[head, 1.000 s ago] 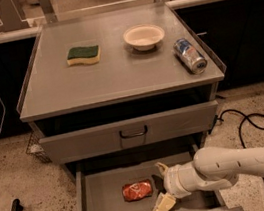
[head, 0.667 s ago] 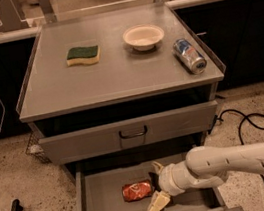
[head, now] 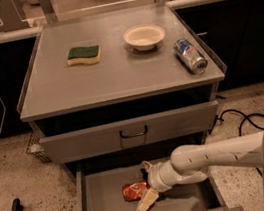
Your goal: Pick coke can from middle drawer and place on counter
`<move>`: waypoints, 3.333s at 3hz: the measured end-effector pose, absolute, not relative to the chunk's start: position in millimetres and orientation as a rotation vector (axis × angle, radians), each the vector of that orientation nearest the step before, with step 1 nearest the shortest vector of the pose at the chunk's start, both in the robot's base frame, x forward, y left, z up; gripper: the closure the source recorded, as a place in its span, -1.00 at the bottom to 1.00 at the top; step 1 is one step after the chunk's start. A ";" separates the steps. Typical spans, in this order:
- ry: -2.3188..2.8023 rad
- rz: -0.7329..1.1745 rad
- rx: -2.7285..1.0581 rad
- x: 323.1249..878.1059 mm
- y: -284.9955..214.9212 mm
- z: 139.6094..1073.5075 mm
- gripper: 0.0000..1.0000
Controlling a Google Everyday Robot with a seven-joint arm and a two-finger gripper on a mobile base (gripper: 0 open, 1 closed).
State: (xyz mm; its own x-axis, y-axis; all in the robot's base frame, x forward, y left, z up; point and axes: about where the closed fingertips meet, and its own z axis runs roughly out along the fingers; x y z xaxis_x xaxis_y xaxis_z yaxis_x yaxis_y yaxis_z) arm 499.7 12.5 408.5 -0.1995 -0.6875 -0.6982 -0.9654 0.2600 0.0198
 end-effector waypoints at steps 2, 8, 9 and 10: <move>2.012 0.609 -1.477 492.4 13.5 373.5 -1.00; 1.968 0.616 -1.479 486.3 2.1 408.5 1.00; 1.917 0.599 -1.443 481.6 -19.7 451.8 1.00; 1.859 0.554 -1.432 475.3 -47.1 523.0 1.00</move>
Offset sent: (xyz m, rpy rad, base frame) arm -0.0132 -0.0052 -0.0512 -0.0469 0.0227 -0.0528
